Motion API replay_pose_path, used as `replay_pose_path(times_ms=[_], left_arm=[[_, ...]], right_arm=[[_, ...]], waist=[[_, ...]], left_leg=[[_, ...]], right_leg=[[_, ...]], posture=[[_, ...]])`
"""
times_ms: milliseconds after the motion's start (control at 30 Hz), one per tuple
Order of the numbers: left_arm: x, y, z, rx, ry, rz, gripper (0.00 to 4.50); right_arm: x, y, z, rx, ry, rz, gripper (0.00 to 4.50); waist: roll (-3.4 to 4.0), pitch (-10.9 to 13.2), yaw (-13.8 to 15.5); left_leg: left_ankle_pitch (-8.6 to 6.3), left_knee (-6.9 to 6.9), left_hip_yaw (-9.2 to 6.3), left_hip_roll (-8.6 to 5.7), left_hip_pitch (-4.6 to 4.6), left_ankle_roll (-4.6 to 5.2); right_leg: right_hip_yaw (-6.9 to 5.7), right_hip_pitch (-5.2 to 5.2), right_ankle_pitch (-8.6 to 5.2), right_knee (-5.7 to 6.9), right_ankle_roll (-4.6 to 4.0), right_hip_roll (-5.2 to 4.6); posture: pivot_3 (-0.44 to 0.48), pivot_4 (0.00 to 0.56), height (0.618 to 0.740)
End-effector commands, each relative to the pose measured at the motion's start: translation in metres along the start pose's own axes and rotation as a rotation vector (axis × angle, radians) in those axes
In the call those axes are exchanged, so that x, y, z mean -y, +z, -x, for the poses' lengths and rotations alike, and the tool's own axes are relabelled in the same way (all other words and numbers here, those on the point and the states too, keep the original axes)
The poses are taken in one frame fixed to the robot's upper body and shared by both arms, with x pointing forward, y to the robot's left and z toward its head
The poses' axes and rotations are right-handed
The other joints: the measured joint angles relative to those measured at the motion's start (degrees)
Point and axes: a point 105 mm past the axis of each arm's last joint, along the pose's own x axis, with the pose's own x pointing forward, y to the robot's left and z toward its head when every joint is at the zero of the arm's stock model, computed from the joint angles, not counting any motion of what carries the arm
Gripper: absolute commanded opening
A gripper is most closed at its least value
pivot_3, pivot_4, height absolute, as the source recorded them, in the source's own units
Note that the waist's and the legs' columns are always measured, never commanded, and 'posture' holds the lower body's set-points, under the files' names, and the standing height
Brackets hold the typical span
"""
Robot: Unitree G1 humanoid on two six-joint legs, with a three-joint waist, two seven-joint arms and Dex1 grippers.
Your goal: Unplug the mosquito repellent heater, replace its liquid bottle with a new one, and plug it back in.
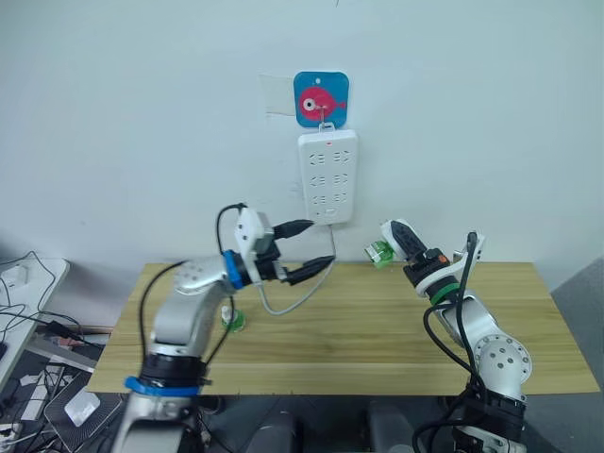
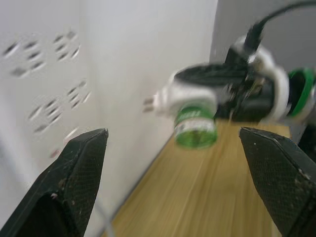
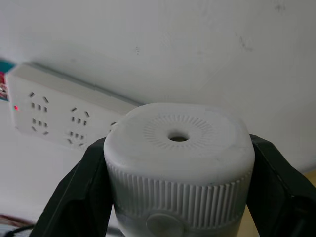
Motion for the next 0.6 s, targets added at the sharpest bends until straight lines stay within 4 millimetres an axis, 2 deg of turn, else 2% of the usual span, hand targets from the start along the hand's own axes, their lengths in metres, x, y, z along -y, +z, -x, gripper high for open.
replay_pose_path(times_ms=[33, 133, 333, 600], left_arm=[[0.009, 0.001, -0.015, 0.040, 0.029, -0.045, 4.48], [0.014, -0.005, -0.029, 0.071, 0.055, -0.020, 4.48], [0.016, -0.013, -0.050, 0.099, 0.081, -0.016, 4.48], [0.011, -0.017, -0.054, 0.105, 0.097, -0.020, 4.48]], right_arm=[[-0.021, 0.001, -0.003, 0.022, 0.090, -0.090, 3.09], [-0.026, -0.006, -0.002, -0.013, 0.109, -0.077, 3.09], [-0.036, -0.007, 0.000, -0.023, 0.135, -0.076, 3.09], [-0.044, -0.007, 0.000, -0.027, 0.148, -0.073, 3.09]], waist=[[0.02, 0.0, -0.1], [0.00, 0.0, -0.4], [-0.03, 0.0, -0.5], [-0.05, 0.1, -0.6]], left_leg=[[0.00, -0.05, 0.11, 0.03, 0.10, 0.01], [-0.03, -0.31, 0.43, 0.06, 0.52, 0.05], [-0.03, -0.46, 0.57, 0.11, 0.60, 0.05], [-0.03, -0.69, 0.63, 0.13, 0.66, 0.05]], right_leg=[[0.10, 0.07, 0.00, 0.00, 0.01, 0.04], [0.38, 0.29, -0.03, -0.06, 0.05, 0.19], [0.46, 0.26, -0.03, -0.09, 0.06, 0.31], [0.42, 0.25, -0.04, -0.23, 0.08, 0.33]], posture=[[-0.116, 0.133, 0.740], [-0.124, 0.132, 0.740], [-0.141, 0.134, 0.740], [-0.148, 0.136, 0.740]])
